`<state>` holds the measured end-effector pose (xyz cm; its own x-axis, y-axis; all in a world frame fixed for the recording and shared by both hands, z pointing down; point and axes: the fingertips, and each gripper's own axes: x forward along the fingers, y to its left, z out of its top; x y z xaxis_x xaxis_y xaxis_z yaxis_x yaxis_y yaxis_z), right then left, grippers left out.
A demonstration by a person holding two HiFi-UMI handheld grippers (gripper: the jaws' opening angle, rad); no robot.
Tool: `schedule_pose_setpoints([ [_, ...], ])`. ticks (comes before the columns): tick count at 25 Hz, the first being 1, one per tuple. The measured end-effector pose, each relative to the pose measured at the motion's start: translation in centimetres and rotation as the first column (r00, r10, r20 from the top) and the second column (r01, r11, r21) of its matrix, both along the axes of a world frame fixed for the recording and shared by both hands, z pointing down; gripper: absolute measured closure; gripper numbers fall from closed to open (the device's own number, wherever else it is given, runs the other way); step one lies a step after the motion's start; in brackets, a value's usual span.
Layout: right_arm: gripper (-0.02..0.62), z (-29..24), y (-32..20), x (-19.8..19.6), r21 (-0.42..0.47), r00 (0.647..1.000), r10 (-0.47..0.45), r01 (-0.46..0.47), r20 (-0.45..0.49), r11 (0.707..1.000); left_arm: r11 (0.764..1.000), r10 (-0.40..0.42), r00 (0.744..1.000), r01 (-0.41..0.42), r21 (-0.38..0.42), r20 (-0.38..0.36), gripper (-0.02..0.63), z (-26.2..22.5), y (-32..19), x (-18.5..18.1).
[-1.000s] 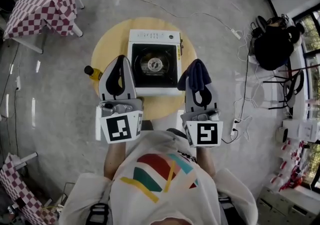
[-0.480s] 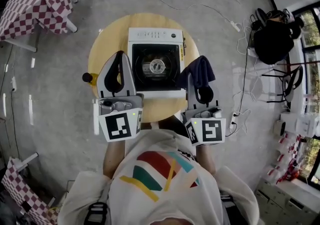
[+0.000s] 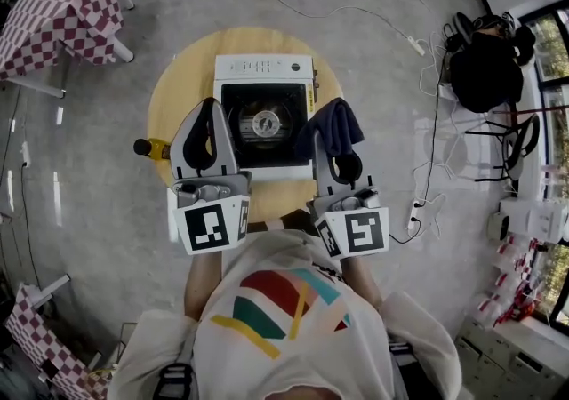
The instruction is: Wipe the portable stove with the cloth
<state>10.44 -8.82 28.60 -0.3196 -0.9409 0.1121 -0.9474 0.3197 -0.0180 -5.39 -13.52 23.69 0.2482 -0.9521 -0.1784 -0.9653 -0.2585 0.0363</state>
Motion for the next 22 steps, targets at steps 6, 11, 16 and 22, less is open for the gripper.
schedule_pose_setpoints([
  [6,0.561,0.3,-0.4,1.2,-0.005,1.000,0.006,-0.006,-0.013,1.000,0.999,0.031,0.999,-0.031,-0.013,0.008,0.600,0.3,-0.4,2.3],
  [11,0.561,2.2,-1.9,4.5,-0.069,0.969,0.076,-0.095,-0.235,0.993,0.999,0.052,0.998,-0.052,-0.017,0.021,0.600,0.6,-0.9,4.6],
  [16,0.561,4.5,-5.2,8.4,-0.029,0.806,0.080,-0.120,-0.586,0.992,0.998,0.058,0.997,-0.056,-0.031,0.044,0.600,1.2,-1.4,6.0],
  [22,0.561,11.8,-8.5,10.4,-0.134,0.470,-0.115,-0.007,-0.875,0.991,0.995,0.062,0.993,-0.054,-0.080,0.099,0.600,3.1,-1.6,6.7],
])
